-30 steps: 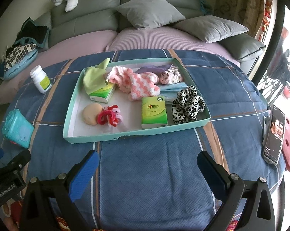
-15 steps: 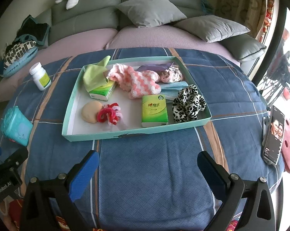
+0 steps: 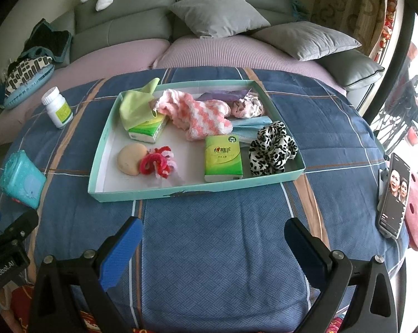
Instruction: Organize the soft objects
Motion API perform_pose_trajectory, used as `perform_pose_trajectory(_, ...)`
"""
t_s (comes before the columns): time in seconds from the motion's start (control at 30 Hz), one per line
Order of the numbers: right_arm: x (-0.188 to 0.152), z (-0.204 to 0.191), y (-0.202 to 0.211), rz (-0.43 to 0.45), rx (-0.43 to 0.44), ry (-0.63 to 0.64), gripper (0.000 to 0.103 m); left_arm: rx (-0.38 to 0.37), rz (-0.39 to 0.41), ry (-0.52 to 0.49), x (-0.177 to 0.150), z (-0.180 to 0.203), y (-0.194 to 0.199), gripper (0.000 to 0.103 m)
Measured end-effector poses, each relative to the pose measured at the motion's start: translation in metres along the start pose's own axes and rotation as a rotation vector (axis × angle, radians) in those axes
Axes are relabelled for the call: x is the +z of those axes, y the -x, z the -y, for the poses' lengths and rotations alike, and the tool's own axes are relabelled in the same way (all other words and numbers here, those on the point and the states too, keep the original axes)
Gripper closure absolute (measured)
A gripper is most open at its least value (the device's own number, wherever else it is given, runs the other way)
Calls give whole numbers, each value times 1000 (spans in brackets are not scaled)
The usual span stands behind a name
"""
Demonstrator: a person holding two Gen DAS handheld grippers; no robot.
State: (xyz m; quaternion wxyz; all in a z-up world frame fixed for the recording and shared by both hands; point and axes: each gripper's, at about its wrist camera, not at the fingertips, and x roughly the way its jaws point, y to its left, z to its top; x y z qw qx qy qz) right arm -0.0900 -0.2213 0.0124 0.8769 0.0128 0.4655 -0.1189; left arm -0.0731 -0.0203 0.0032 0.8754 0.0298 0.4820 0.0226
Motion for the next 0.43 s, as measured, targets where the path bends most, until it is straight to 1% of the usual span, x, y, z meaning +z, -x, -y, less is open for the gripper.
perform_pose_trajectory(0.43,0,1,-3,-5,2,3,0,9,10,2,0,0,2,4)
